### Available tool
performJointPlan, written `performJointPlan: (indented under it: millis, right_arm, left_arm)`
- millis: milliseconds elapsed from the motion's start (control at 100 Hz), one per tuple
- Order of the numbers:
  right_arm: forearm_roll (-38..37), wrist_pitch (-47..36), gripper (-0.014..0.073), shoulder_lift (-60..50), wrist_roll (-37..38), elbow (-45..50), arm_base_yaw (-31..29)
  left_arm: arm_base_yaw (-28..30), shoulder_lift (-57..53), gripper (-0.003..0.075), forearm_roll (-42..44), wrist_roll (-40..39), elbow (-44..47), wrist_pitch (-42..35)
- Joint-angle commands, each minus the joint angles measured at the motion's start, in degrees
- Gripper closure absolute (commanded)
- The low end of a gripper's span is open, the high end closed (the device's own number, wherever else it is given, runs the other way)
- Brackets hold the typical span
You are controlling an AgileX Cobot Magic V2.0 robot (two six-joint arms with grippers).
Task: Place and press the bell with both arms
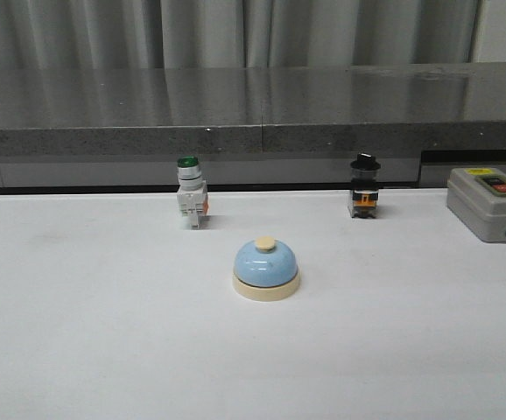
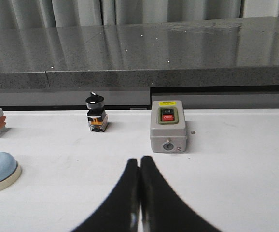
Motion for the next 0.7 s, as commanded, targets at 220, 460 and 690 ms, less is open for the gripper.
performJointPlan:
  millis: [220,460,690]
  right_arm:
    - [-0.5,-4.5,0.0654,-1.1,-0.2,-0.8,-0.1]
    - [-0.5,-4.5,0.0654,-1.1,-0.2,-0.8,-0.1]
    - [-0.5,-4.5,0.0654,-1.1,-0.2,-0.8,-0.1]
  left_arm:
    - [0.0,-5.1,0.0741,4.6,-0.4,11.7,-19.7]
    - [0.2,-14.3,0.0741,4.6,-0.4,21.6,-19.6]
    - [5.7,-23.9,0.0741,4.4,-0.5,28.4,-19.2]
